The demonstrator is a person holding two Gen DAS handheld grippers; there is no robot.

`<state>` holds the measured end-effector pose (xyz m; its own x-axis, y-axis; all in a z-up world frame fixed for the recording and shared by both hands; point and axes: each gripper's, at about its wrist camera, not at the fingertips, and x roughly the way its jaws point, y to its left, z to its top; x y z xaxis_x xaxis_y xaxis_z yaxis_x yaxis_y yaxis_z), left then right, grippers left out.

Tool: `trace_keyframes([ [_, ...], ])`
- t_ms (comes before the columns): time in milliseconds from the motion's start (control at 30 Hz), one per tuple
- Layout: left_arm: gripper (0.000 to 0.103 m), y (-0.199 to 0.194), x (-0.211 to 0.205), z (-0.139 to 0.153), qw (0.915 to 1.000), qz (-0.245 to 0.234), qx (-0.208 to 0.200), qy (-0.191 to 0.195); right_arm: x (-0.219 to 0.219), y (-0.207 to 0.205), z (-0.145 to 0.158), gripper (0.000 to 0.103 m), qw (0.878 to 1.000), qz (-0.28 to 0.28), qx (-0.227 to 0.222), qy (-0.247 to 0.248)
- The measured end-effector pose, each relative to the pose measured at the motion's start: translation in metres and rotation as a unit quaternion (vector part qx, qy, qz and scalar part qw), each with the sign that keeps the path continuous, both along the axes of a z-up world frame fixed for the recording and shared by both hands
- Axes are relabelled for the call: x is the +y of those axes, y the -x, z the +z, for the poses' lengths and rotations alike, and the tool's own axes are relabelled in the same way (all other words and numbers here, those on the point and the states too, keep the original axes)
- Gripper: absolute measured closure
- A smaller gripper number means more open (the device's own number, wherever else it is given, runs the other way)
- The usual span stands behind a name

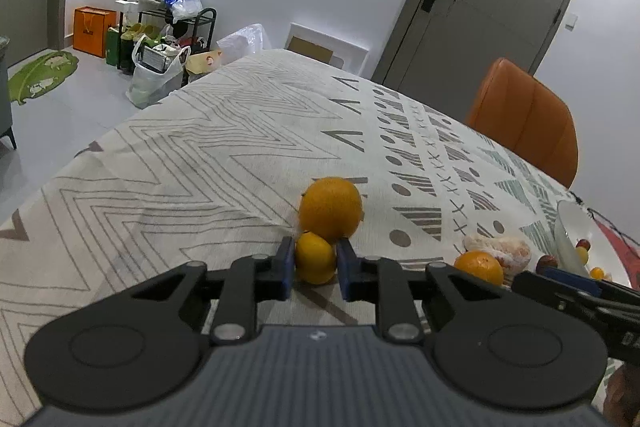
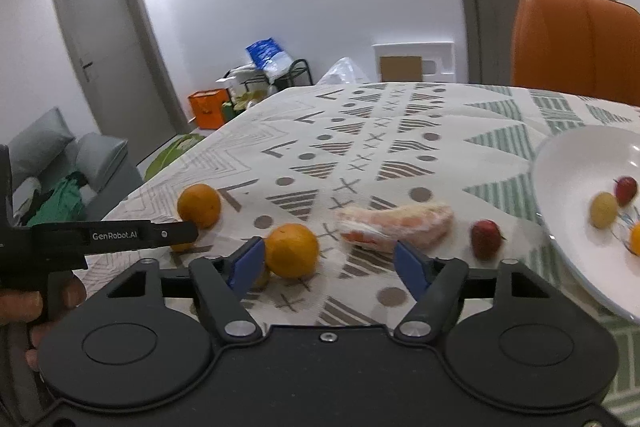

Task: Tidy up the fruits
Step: 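Grasp the orange with the right gripper while the left gripper holds the yellow citrus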

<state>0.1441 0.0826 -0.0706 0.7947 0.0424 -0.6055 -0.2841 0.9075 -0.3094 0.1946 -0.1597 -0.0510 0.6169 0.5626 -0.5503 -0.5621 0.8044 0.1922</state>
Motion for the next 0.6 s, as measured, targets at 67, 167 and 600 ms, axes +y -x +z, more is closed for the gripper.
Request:
trace_keyframes([
  [67, 0.082, 0.002, 0.003, 0.001, 1.0, 0.006, -0.001, 0.002, 0.005, -0.001, 0.0, 0.039, 1.0, 0.006, 0.001, 0.002],
  [167, 0.082, 0.007, 0.005, 0.002, 0.9999, 0.009, -0.004, 0.004, 0.012, -0.004, -0.002, 0.044, 1.0, 0.013, 0.006, 0.004],
  [600, 0.082, 0.016, 0.007, 0.008, 0.9998, 0.009, -0.014, 0.009, 0.023, -0.016, -0.011, 0.069, 0.999, 0.029, 0.041, -0.01],
])
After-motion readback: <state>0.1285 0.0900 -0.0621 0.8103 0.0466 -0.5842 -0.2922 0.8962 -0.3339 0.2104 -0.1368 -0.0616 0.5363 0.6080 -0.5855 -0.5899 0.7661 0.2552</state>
